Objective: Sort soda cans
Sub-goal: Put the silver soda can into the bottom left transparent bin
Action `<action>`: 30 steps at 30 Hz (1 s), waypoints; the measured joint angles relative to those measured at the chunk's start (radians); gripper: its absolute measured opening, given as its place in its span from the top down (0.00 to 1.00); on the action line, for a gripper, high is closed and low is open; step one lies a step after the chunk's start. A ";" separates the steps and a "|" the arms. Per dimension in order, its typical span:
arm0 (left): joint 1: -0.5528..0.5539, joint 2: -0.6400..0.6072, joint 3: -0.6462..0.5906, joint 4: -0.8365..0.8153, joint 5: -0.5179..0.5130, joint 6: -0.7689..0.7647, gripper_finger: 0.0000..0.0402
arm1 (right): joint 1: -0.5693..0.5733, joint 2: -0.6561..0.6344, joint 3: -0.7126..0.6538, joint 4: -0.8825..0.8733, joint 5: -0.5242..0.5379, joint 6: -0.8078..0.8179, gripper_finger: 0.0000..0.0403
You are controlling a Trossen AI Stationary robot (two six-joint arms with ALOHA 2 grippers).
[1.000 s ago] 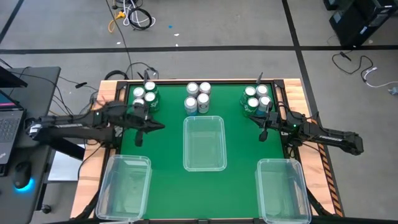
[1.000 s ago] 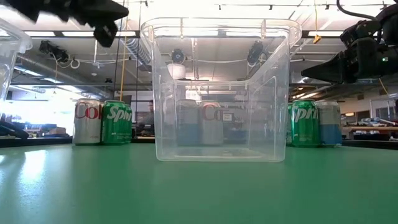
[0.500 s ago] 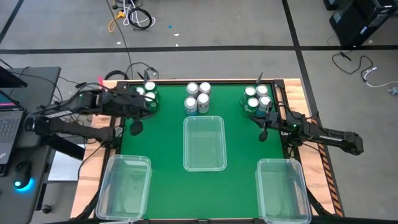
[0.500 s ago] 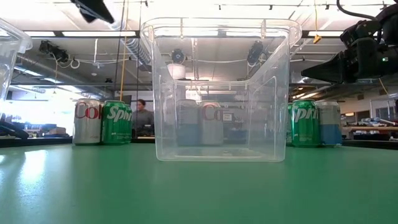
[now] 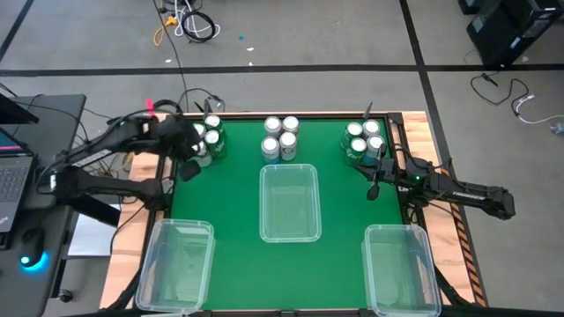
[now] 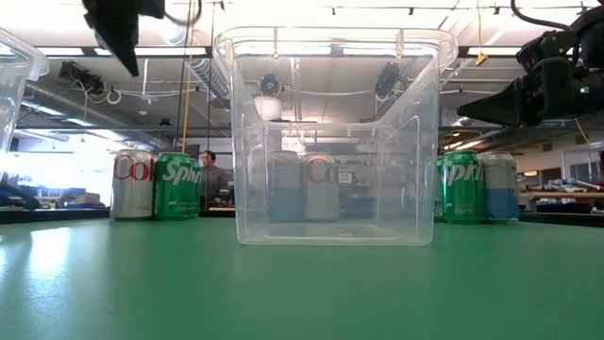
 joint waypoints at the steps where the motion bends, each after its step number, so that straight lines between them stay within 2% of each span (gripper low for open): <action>1: 0.032 0.018 0.000 -0.013 0.016 0.012 1.00 | 0.000 0.000 0.000 0.000 0.000 0.000 1.00; 9: 0.245 0.138 0.000 -0.025 0.050 0.116 1.00 | 0.000 0.000 0.000 0.000 0.000 0.000 1.00; 16: 0.349 0.235 0.000 -0.082 0.050 0.143 0.95 | 0.000 0.000 0.000 0.000 0.000 0.000 1.00; 21: 0.355 0.272 0.000 -0.070 0.051 0.109 0.86 | 0.000 0.000 0.000 0.000 0.000 0.000 1.00; 30: 0.355 0.328 -0.004 -0.029 0.029 -0.004 0.60 | 0.000 0.000 0.000 0.000 0.000 0.000 1.00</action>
